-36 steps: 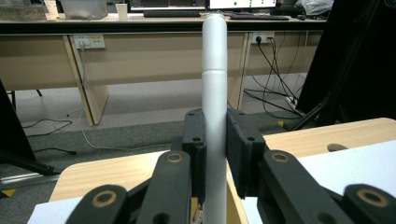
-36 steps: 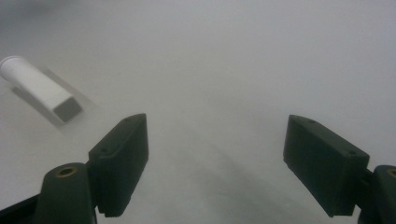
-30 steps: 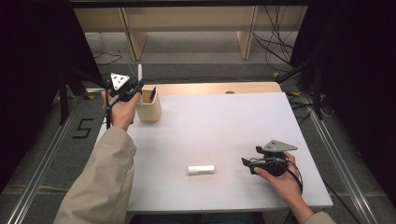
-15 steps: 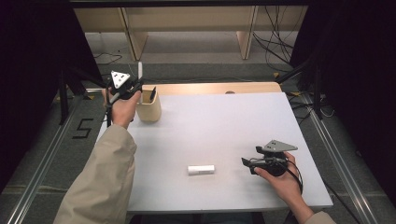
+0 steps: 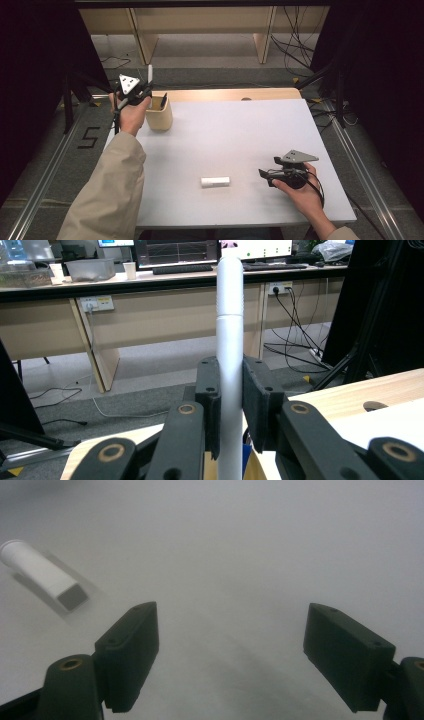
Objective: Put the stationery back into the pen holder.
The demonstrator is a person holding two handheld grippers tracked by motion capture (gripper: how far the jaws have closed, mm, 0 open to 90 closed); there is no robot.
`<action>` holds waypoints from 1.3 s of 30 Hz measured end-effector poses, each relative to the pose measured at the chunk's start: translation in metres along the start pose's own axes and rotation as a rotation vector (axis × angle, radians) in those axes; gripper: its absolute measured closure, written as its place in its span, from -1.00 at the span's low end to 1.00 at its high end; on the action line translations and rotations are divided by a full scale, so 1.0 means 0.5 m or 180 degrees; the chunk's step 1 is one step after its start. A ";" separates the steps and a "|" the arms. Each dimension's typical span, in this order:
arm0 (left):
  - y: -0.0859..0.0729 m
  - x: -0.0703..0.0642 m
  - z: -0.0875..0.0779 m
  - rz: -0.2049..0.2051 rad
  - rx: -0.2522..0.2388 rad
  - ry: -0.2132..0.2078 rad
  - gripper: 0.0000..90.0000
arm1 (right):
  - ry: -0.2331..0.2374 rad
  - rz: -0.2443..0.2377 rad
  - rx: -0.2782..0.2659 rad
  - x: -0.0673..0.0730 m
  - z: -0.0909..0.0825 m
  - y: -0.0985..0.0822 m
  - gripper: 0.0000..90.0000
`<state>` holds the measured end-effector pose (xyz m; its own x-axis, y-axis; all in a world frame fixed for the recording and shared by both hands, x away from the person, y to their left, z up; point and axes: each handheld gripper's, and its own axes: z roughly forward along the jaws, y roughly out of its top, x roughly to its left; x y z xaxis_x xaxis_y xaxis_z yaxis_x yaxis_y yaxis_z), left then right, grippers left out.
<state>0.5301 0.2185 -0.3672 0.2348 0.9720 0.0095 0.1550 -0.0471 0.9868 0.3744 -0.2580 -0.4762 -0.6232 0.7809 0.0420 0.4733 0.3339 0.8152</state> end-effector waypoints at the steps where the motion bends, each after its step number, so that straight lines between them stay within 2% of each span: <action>1: 0.000 0.000 0.001 0.0003 0.0000 0.0001 0.74 | 0.0001 0.0000 -0.0001 0.000 0.000 0.000 -0.49; 17: -0.010 0.008 0.011 0.0164 -0.0071 -0.0100 0.74 | 0.0002 -0.0002 -0.0005 0.000 0.000 0.000 -0.49; 29: -0.017 0.008 0.018 0.0220 -0.0053 -0.0189 0.74 | 0.0007 -0.0003 -0.0003 0.000 0.000 0.000 -0.49; 39: -0.028 0.008 0.022 0.0242 -0.0021 -0.0182 0.74 | 0.0015 0.0001 -0.0004 0.001 0.000 0.000 -0.49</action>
<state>0.5396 0.2204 -0.3829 0.3001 0.9509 0.0753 0.1284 -0.1185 0.9846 0.3743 -0.2577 -0.4763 -0.6260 0.7785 0.0450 0.4728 0.3330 0.8158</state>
